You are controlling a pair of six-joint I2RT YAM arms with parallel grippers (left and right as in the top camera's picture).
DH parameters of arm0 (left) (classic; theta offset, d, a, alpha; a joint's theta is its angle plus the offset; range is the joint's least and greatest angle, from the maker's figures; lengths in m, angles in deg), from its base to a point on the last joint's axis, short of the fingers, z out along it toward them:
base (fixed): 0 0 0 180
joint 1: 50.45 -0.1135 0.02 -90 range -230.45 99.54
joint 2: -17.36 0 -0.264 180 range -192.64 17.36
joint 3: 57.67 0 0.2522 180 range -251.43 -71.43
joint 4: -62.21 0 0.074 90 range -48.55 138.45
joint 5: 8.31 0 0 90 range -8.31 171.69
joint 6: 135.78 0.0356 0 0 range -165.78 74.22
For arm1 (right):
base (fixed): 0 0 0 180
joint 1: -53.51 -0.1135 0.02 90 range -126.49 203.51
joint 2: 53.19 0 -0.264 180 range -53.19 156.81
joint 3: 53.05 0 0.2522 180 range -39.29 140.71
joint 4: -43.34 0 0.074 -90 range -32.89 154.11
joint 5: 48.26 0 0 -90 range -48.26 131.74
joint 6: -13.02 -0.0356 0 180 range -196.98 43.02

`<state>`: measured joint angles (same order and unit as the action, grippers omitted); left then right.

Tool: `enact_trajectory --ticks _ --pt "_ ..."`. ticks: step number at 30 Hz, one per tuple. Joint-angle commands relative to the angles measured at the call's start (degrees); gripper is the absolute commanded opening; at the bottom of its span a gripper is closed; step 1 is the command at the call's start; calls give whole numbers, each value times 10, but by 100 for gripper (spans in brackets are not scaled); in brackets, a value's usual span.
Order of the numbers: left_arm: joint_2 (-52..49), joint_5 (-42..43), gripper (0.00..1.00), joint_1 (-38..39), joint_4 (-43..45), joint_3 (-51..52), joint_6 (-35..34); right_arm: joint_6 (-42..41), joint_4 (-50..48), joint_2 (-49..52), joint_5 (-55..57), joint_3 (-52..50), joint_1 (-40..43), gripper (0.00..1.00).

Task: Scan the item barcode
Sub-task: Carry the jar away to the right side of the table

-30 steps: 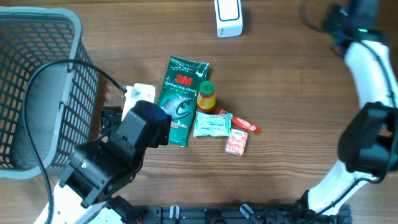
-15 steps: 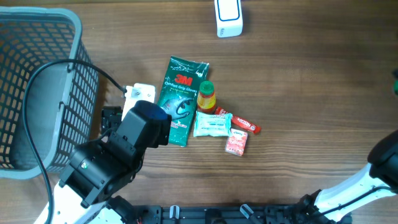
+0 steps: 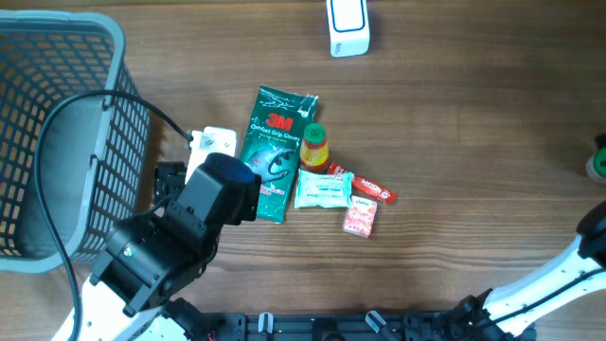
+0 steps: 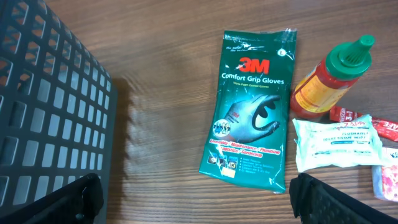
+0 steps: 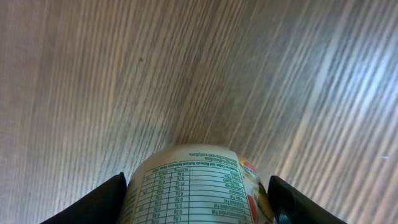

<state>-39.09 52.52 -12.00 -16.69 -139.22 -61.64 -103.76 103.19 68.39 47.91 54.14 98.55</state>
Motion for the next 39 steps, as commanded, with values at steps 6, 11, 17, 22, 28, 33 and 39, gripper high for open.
enact_trajectory --ticks 6,11,17,22,28,33,39 --pt "0 2 100 -1 2 -2 -11 -1 -10 -3 -9 7 -1 100" --pt "0 2 100 -1 2 -2 -11 13 -7 -15 -9 7 -1 100" --pt "0 2 100 -1 2 -2 -11 13 -1 -70 -9 8 -2 100" --pt "0 2 100 -1 2 -2 -11 12 8 -158 -9 8 -2 100" --pt "0 2 100 -1 2 -2 -11 -26 40 -278 -39 7 -12 100" --pt "0 2 100 -1 2 -2 -11 -38 65 -337 -174 7 -30 100" --pt "0 2 100 -1 2 -2 -11 -38 117 -330 -384 6 -67 100"
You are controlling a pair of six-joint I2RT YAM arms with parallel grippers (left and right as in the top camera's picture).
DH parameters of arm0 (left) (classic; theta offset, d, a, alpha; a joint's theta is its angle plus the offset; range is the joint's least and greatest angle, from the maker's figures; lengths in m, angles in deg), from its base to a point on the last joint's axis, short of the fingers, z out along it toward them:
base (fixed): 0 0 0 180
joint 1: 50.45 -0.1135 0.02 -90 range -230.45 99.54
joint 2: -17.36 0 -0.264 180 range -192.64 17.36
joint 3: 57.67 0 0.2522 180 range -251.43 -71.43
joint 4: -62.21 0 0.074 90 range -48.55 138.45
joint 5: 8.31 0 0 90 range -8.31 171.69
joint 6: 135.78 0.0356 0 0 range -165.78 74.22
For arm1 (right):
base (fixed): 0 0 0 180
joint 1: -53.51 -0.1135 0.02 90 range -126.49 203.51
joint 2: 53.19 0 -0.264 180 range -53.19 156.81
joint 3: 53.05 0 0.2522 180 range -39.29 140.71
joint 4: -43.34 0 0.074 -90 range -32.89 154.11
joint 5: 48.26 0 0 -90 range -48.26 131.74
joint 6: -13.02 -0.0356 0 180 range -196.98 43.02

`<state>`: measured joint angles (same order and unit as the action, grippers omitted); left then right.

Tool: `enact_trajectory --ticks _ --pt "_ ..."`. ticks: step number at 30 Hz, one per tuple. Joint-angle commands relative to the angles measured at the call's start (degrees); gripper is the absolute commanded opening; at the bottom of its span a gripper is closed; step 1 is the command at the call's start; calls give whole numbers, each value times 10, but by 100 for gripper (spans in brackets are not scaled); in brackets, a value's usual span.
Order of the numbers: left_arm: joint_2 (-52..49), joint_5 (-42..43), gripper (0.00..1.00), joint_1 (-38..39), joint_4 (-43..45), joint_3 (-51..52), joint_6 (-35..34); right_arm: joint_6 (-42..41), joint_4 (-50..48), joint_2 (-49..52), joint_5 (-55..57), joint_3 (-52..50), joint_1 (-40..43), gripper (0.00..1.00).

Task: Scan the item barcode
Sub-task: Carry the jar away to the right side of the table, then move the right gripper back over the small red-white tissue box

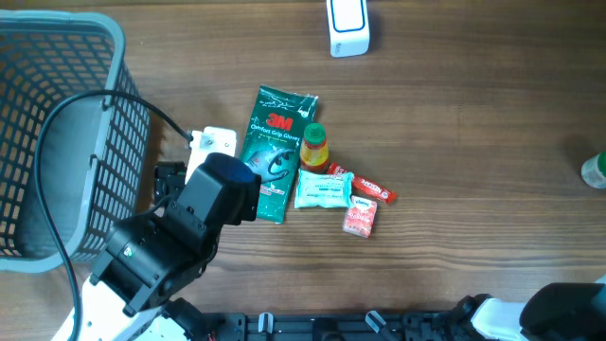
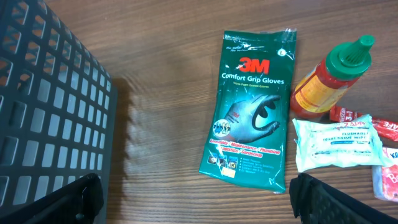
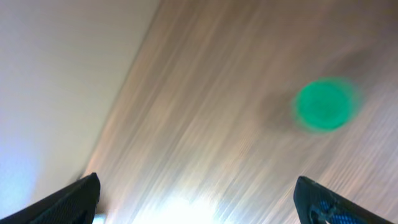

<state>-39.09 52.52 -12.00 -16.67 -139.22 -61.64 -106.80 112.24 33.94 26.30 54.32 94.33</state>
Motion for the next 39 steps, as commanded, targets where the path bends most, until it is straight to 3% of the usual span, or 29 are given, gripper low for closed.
enact_trajectory --ticks 1,6,12,16,21,25,31,35,39 --pt "0 2 100 -1 1 -2 -11 -7 42 18 -184 3 -35 100" --pt "0 2 100 -1 1 -2 -11 22 117 30 -191 -26 -122 100" --pt "0 2 100 -1 1 -2 -11 91 96 30 -178 -106 -275 100" --pt "0 2 100 -1 1 -2 -11 190 73 31 -109 -151 -393 100" --pt "0 2 100 -1 1 -2 -11 198 65 31 -22 -157 -490 100" --pt "0 2 100 -1 1 -2 -11 239 63 31 25 -157 -526 100" --pt "0 2 100 -1 1 -2 -11 551 142 31 -140 -157 -541 100" --pt "0 2 100 -1 1 -2 -11 570 114 31 -136 -157 -541 94" --pt "0 2 100 -1 1 -2 -11 599 69 35 -151 -181 -541 99"
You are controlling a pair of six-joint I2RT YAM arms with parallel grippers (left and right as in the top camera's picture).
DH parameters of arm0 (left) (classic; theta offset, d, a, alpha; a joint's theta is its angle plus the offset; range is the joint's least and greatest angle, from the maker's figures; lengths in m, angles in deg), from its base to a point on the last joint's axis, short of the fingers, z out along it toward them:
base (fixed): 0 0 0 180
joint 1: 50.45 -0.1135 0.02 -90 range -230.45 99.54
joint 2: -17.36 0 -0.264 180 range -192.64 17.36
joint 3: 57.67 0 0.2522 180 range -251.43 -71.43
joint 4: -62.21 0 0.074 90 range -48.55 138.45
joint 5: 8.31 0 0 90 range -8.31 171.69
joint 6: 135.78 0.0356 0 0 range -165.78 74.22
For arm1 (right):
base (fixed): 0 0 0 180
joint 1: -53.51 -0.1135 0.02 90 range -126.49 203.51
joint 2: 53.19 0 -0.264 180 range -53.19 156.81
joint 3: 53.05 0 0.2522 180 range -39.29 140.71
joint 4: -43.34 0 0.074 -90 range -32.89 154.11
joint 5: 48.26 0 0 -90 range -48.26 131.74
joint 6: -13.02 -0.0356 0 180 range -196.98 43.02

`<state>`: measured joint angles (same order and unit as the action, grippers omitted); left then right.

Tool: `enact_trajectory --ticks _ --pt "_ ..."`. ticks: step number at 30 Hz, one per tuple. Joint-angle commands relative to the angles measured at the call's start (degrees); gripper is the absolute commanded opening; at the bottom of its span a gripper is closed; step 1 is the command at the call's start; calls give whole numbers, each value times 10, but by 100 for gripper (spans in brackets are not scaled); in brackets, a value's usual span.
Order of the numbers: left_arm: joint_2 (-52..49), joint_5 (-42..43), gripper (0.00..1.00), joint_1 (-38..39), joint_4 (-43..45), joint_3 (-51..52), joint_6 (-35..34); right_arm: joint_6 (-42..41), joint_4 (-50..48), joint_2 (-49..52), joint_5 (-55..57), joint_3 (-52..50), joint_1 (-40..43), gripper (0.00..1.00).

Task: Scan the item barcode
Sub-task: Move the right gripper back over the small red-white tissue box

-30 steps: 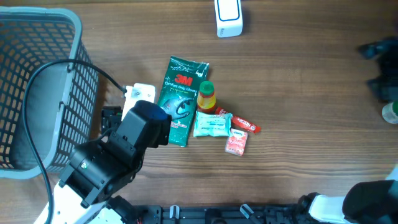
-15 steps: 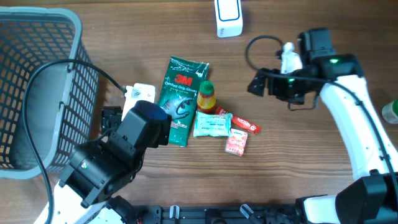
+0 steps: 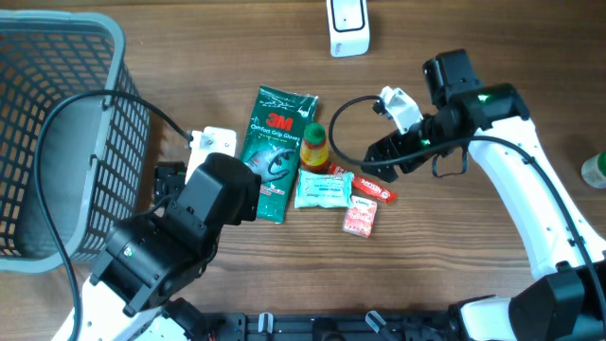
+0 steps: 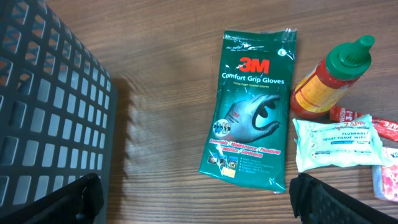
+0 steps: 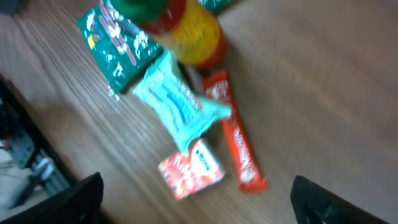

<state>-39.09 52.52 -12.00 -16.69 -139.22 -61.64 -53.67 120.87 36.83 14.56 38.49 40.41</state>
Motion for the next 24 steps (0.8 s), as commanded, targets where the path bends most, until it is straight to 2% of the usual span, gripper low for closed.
enact_trajectory --ticks 1,8,13,17,24 --pt "0 2 100 -1 2 -2 -11 68 -30 8 -33 -39 -2 95" --pt "0 2 100 -1 2 -2 -11 67 -149 17 -34 -164 -2 73" --pt "0 2 100 -1 2 -2 -11 67 -203 22 -54 -220 -2 71" --pt "0 2 100 -1 2 -2 -11 68 -212 29 -60 -234 -2 63" --pt "0 2 100 -1 2 -2 -11 97 -209 44 -115 -235 -2 62"
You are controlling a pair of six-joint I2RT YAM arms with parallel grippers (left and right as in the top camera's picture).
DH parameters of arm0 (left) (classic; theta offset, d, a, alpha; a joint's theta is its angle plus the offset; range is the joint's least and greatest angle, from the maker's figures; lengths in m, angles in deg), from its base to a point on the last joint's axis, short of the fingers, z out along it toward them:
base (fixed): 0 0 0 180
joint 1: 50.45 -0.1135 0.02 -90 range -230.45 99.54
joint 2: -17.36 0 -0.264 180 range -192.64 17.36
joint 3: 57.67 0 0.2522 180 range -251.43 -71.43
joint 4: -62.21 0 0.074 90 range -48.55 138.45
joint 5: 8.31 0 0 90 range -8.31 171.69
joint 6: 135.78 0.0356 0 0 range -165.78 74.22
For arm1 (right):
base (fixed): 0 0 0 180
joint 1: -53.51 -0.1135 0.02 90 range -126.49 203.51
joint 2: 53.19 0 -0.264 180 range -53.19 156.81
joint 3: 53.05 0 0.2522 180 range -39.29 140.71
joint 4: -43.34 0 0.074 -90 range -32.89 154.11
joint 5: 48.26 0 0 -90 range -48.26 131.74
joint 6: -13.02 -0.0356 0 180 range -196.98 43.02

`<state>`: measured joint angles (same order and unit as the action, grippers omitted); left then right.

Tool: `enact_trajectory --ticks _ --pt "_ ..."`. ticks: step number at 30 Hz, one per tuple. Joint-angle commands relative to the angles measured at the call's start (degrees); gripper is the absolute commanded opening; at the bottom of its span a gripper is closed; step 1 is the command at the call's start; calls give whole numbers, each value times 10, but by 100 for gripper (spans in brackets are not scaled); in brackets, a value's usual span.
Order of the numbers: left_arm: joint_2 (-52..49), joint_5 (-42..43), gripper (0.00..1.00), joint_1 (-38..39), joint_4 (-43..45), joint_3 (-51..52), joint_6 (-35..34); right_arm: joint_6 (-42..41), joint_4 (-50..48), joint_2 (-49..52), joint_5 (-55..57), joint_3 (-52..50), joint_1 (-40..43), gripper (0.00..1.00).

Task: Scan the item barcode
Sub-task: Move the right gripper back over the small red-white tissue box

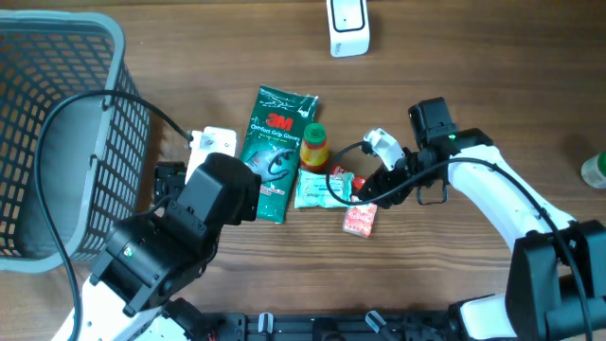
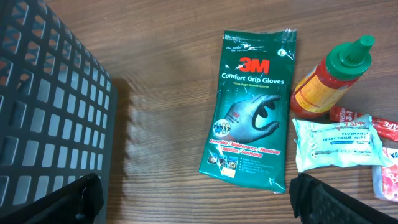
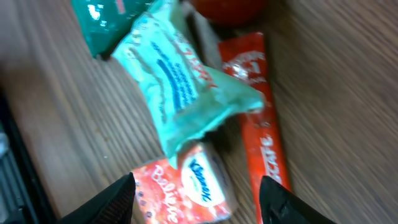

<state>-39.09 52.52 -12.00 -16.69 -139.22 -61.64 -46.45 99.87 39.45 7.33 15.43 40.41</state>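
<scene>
A small heap of items lies mid-table: a green 3M glove pack (image 1: 275,152), a red sauce bottle with a green cap (image 1: 313,147), a teal wipes pack (image 1: 320,189), a red stick pack (image 3: 264,134) and a pink Kleenex tissue pack (image 1: 360,219). My right gripper (image 1: 363,196) hangs open low over the heap. In the right wrist view the tissue pack (image 3: 186,186) lies between its fingers (image 3: 118,199). My left gripper (image 2: 196,202) stands open near the basket, nothing in it. A white scanner (image 1: 347,26) stands at the far edge.
A grey mesh basket (image 1: 57,114) fills the left side, close to my left arm. A green-capped bottle (image 1: 597,169) stands at the right table edge. A black cable runs from the basket side to the left arm.
My right gripper has moved left and down, from above the right side of the heap to low over the tissue pack and red stick pack. It is still open. The left arm has not moved.
At first a green-capped bottle sat between my right gripper's fingers at the table's right edge. Then the bottle stood there alone and the gripper was open away from it. Later the right arm was over the heap, and now it hangs low over the tissue pack.
</scene>
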Motion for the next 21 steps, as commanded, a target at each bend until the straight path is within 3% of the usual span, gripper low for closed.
enact_trajectory --ticks 1,21 --pt "0 2 100 -1 2 -2 -11 26 0 21 -42 -5 -2 62" --pt "0 2 100 -1 2 -2 -11 39 -2 116 -24 -6 -2 50"
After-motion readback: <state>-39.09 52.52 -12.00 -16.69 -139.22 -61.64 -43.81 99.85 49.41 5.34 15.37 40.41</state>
